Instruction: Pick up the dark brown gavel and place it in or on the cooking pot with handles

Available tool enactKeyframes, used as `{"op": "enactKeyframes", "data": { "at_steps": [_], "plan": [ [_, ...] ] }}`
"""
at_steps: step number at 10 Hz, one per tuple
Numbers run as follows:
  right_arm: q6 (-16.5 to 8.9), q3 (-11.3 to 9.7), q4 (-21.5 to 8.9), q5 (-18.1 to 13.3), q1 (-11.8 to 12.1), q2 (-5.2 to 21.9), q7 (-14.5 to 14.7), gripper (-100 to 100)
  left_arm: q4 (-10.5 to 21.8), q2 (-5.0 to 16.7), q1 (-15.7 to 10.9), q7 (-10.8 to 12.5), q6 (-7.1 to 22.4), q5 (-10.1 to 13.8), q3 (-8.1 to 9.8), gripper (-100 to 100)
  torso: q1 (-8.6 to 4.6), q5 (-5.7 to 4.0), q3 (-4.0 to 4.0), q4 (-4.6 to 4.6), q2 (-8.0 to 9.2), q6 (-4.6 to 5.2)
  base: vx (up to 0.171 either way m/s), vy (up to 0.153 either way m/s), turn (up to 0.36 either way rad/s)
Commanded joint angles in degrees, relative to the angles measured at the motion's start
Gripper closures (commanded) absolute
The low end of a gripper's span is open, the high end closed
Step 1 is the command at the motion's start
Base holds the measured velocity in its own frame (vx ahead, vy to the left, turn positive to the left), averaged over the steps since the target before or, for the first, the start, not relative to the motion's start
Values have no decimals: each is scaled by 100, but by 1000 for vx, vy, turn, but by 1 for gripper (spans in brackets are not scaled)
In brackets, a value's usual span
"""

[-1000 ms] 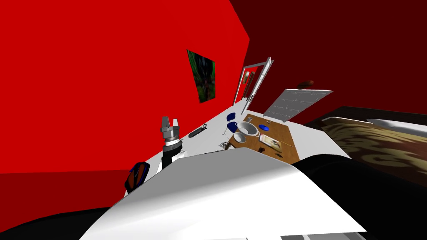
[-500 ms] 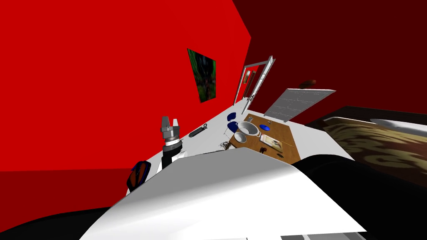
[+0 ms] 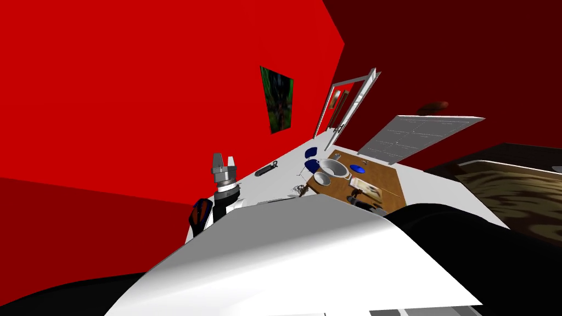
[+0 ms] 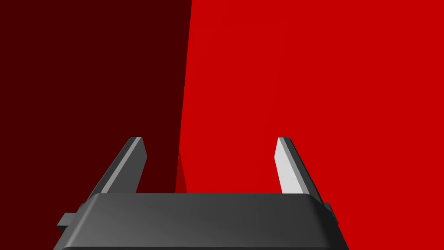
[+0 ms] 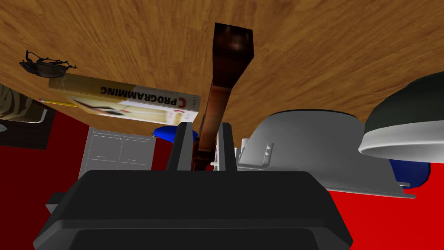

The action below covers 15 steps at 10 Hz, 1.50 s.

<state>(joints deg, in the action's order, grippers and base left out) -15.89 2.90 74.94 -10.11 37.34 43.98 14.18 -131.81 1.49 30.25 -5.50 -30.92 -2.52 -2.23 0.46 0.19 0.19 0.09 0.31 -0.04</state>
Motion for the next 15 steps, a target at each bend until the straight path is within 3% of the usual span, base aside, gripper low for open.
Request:
{"op": "enactKeyframes", "data": {
  "at_steps": [1, 5, 7, 9, 11, 15],
  "plan": [
    [-80, 181, 6, -20, -45, 79, -31, 100, 0, 0, 0, 0, 0, 0, 0, 0, 0, 0, 0, 0, 0, 0, -28, 84, 92],
    [-404, 645, 244, 149, -72, 443, -199, 100, 0, 1, 1, 0, 0, 0, 1, 0, -17, -5, -18, -5, -33, -2, 20, 63, 92],
    [-404, 645, 244, 149, -72, 443, -199, 100, 0, 1, 2, 0, 0, 0, 1, 0, -19, -6, -28, -8, -49, -3, 44, 31, 25],
    [-631, 848, 463, 316, -63, 649, -319, 100, 0, 1, 1, 0, 0, 0, 1, 0, -33, -8, -21, -7, -38, 4, 68, 5, 5],
    [-877, 985, 766, 516, -5, 854, -433, 100, 0, 1, 3, 0, 0, 0, 2, 0, -35, 0, -46, -13, -86, -3, 204, -12, -54],
    [-1174, 1065, 1248, 785, 139, 1090, -546, 100, -1, 2, 3, 0, -1, 0, 2, 0, -55, -19, -55, -18, -99, -3, 194, -39, -64]
  ]
}}
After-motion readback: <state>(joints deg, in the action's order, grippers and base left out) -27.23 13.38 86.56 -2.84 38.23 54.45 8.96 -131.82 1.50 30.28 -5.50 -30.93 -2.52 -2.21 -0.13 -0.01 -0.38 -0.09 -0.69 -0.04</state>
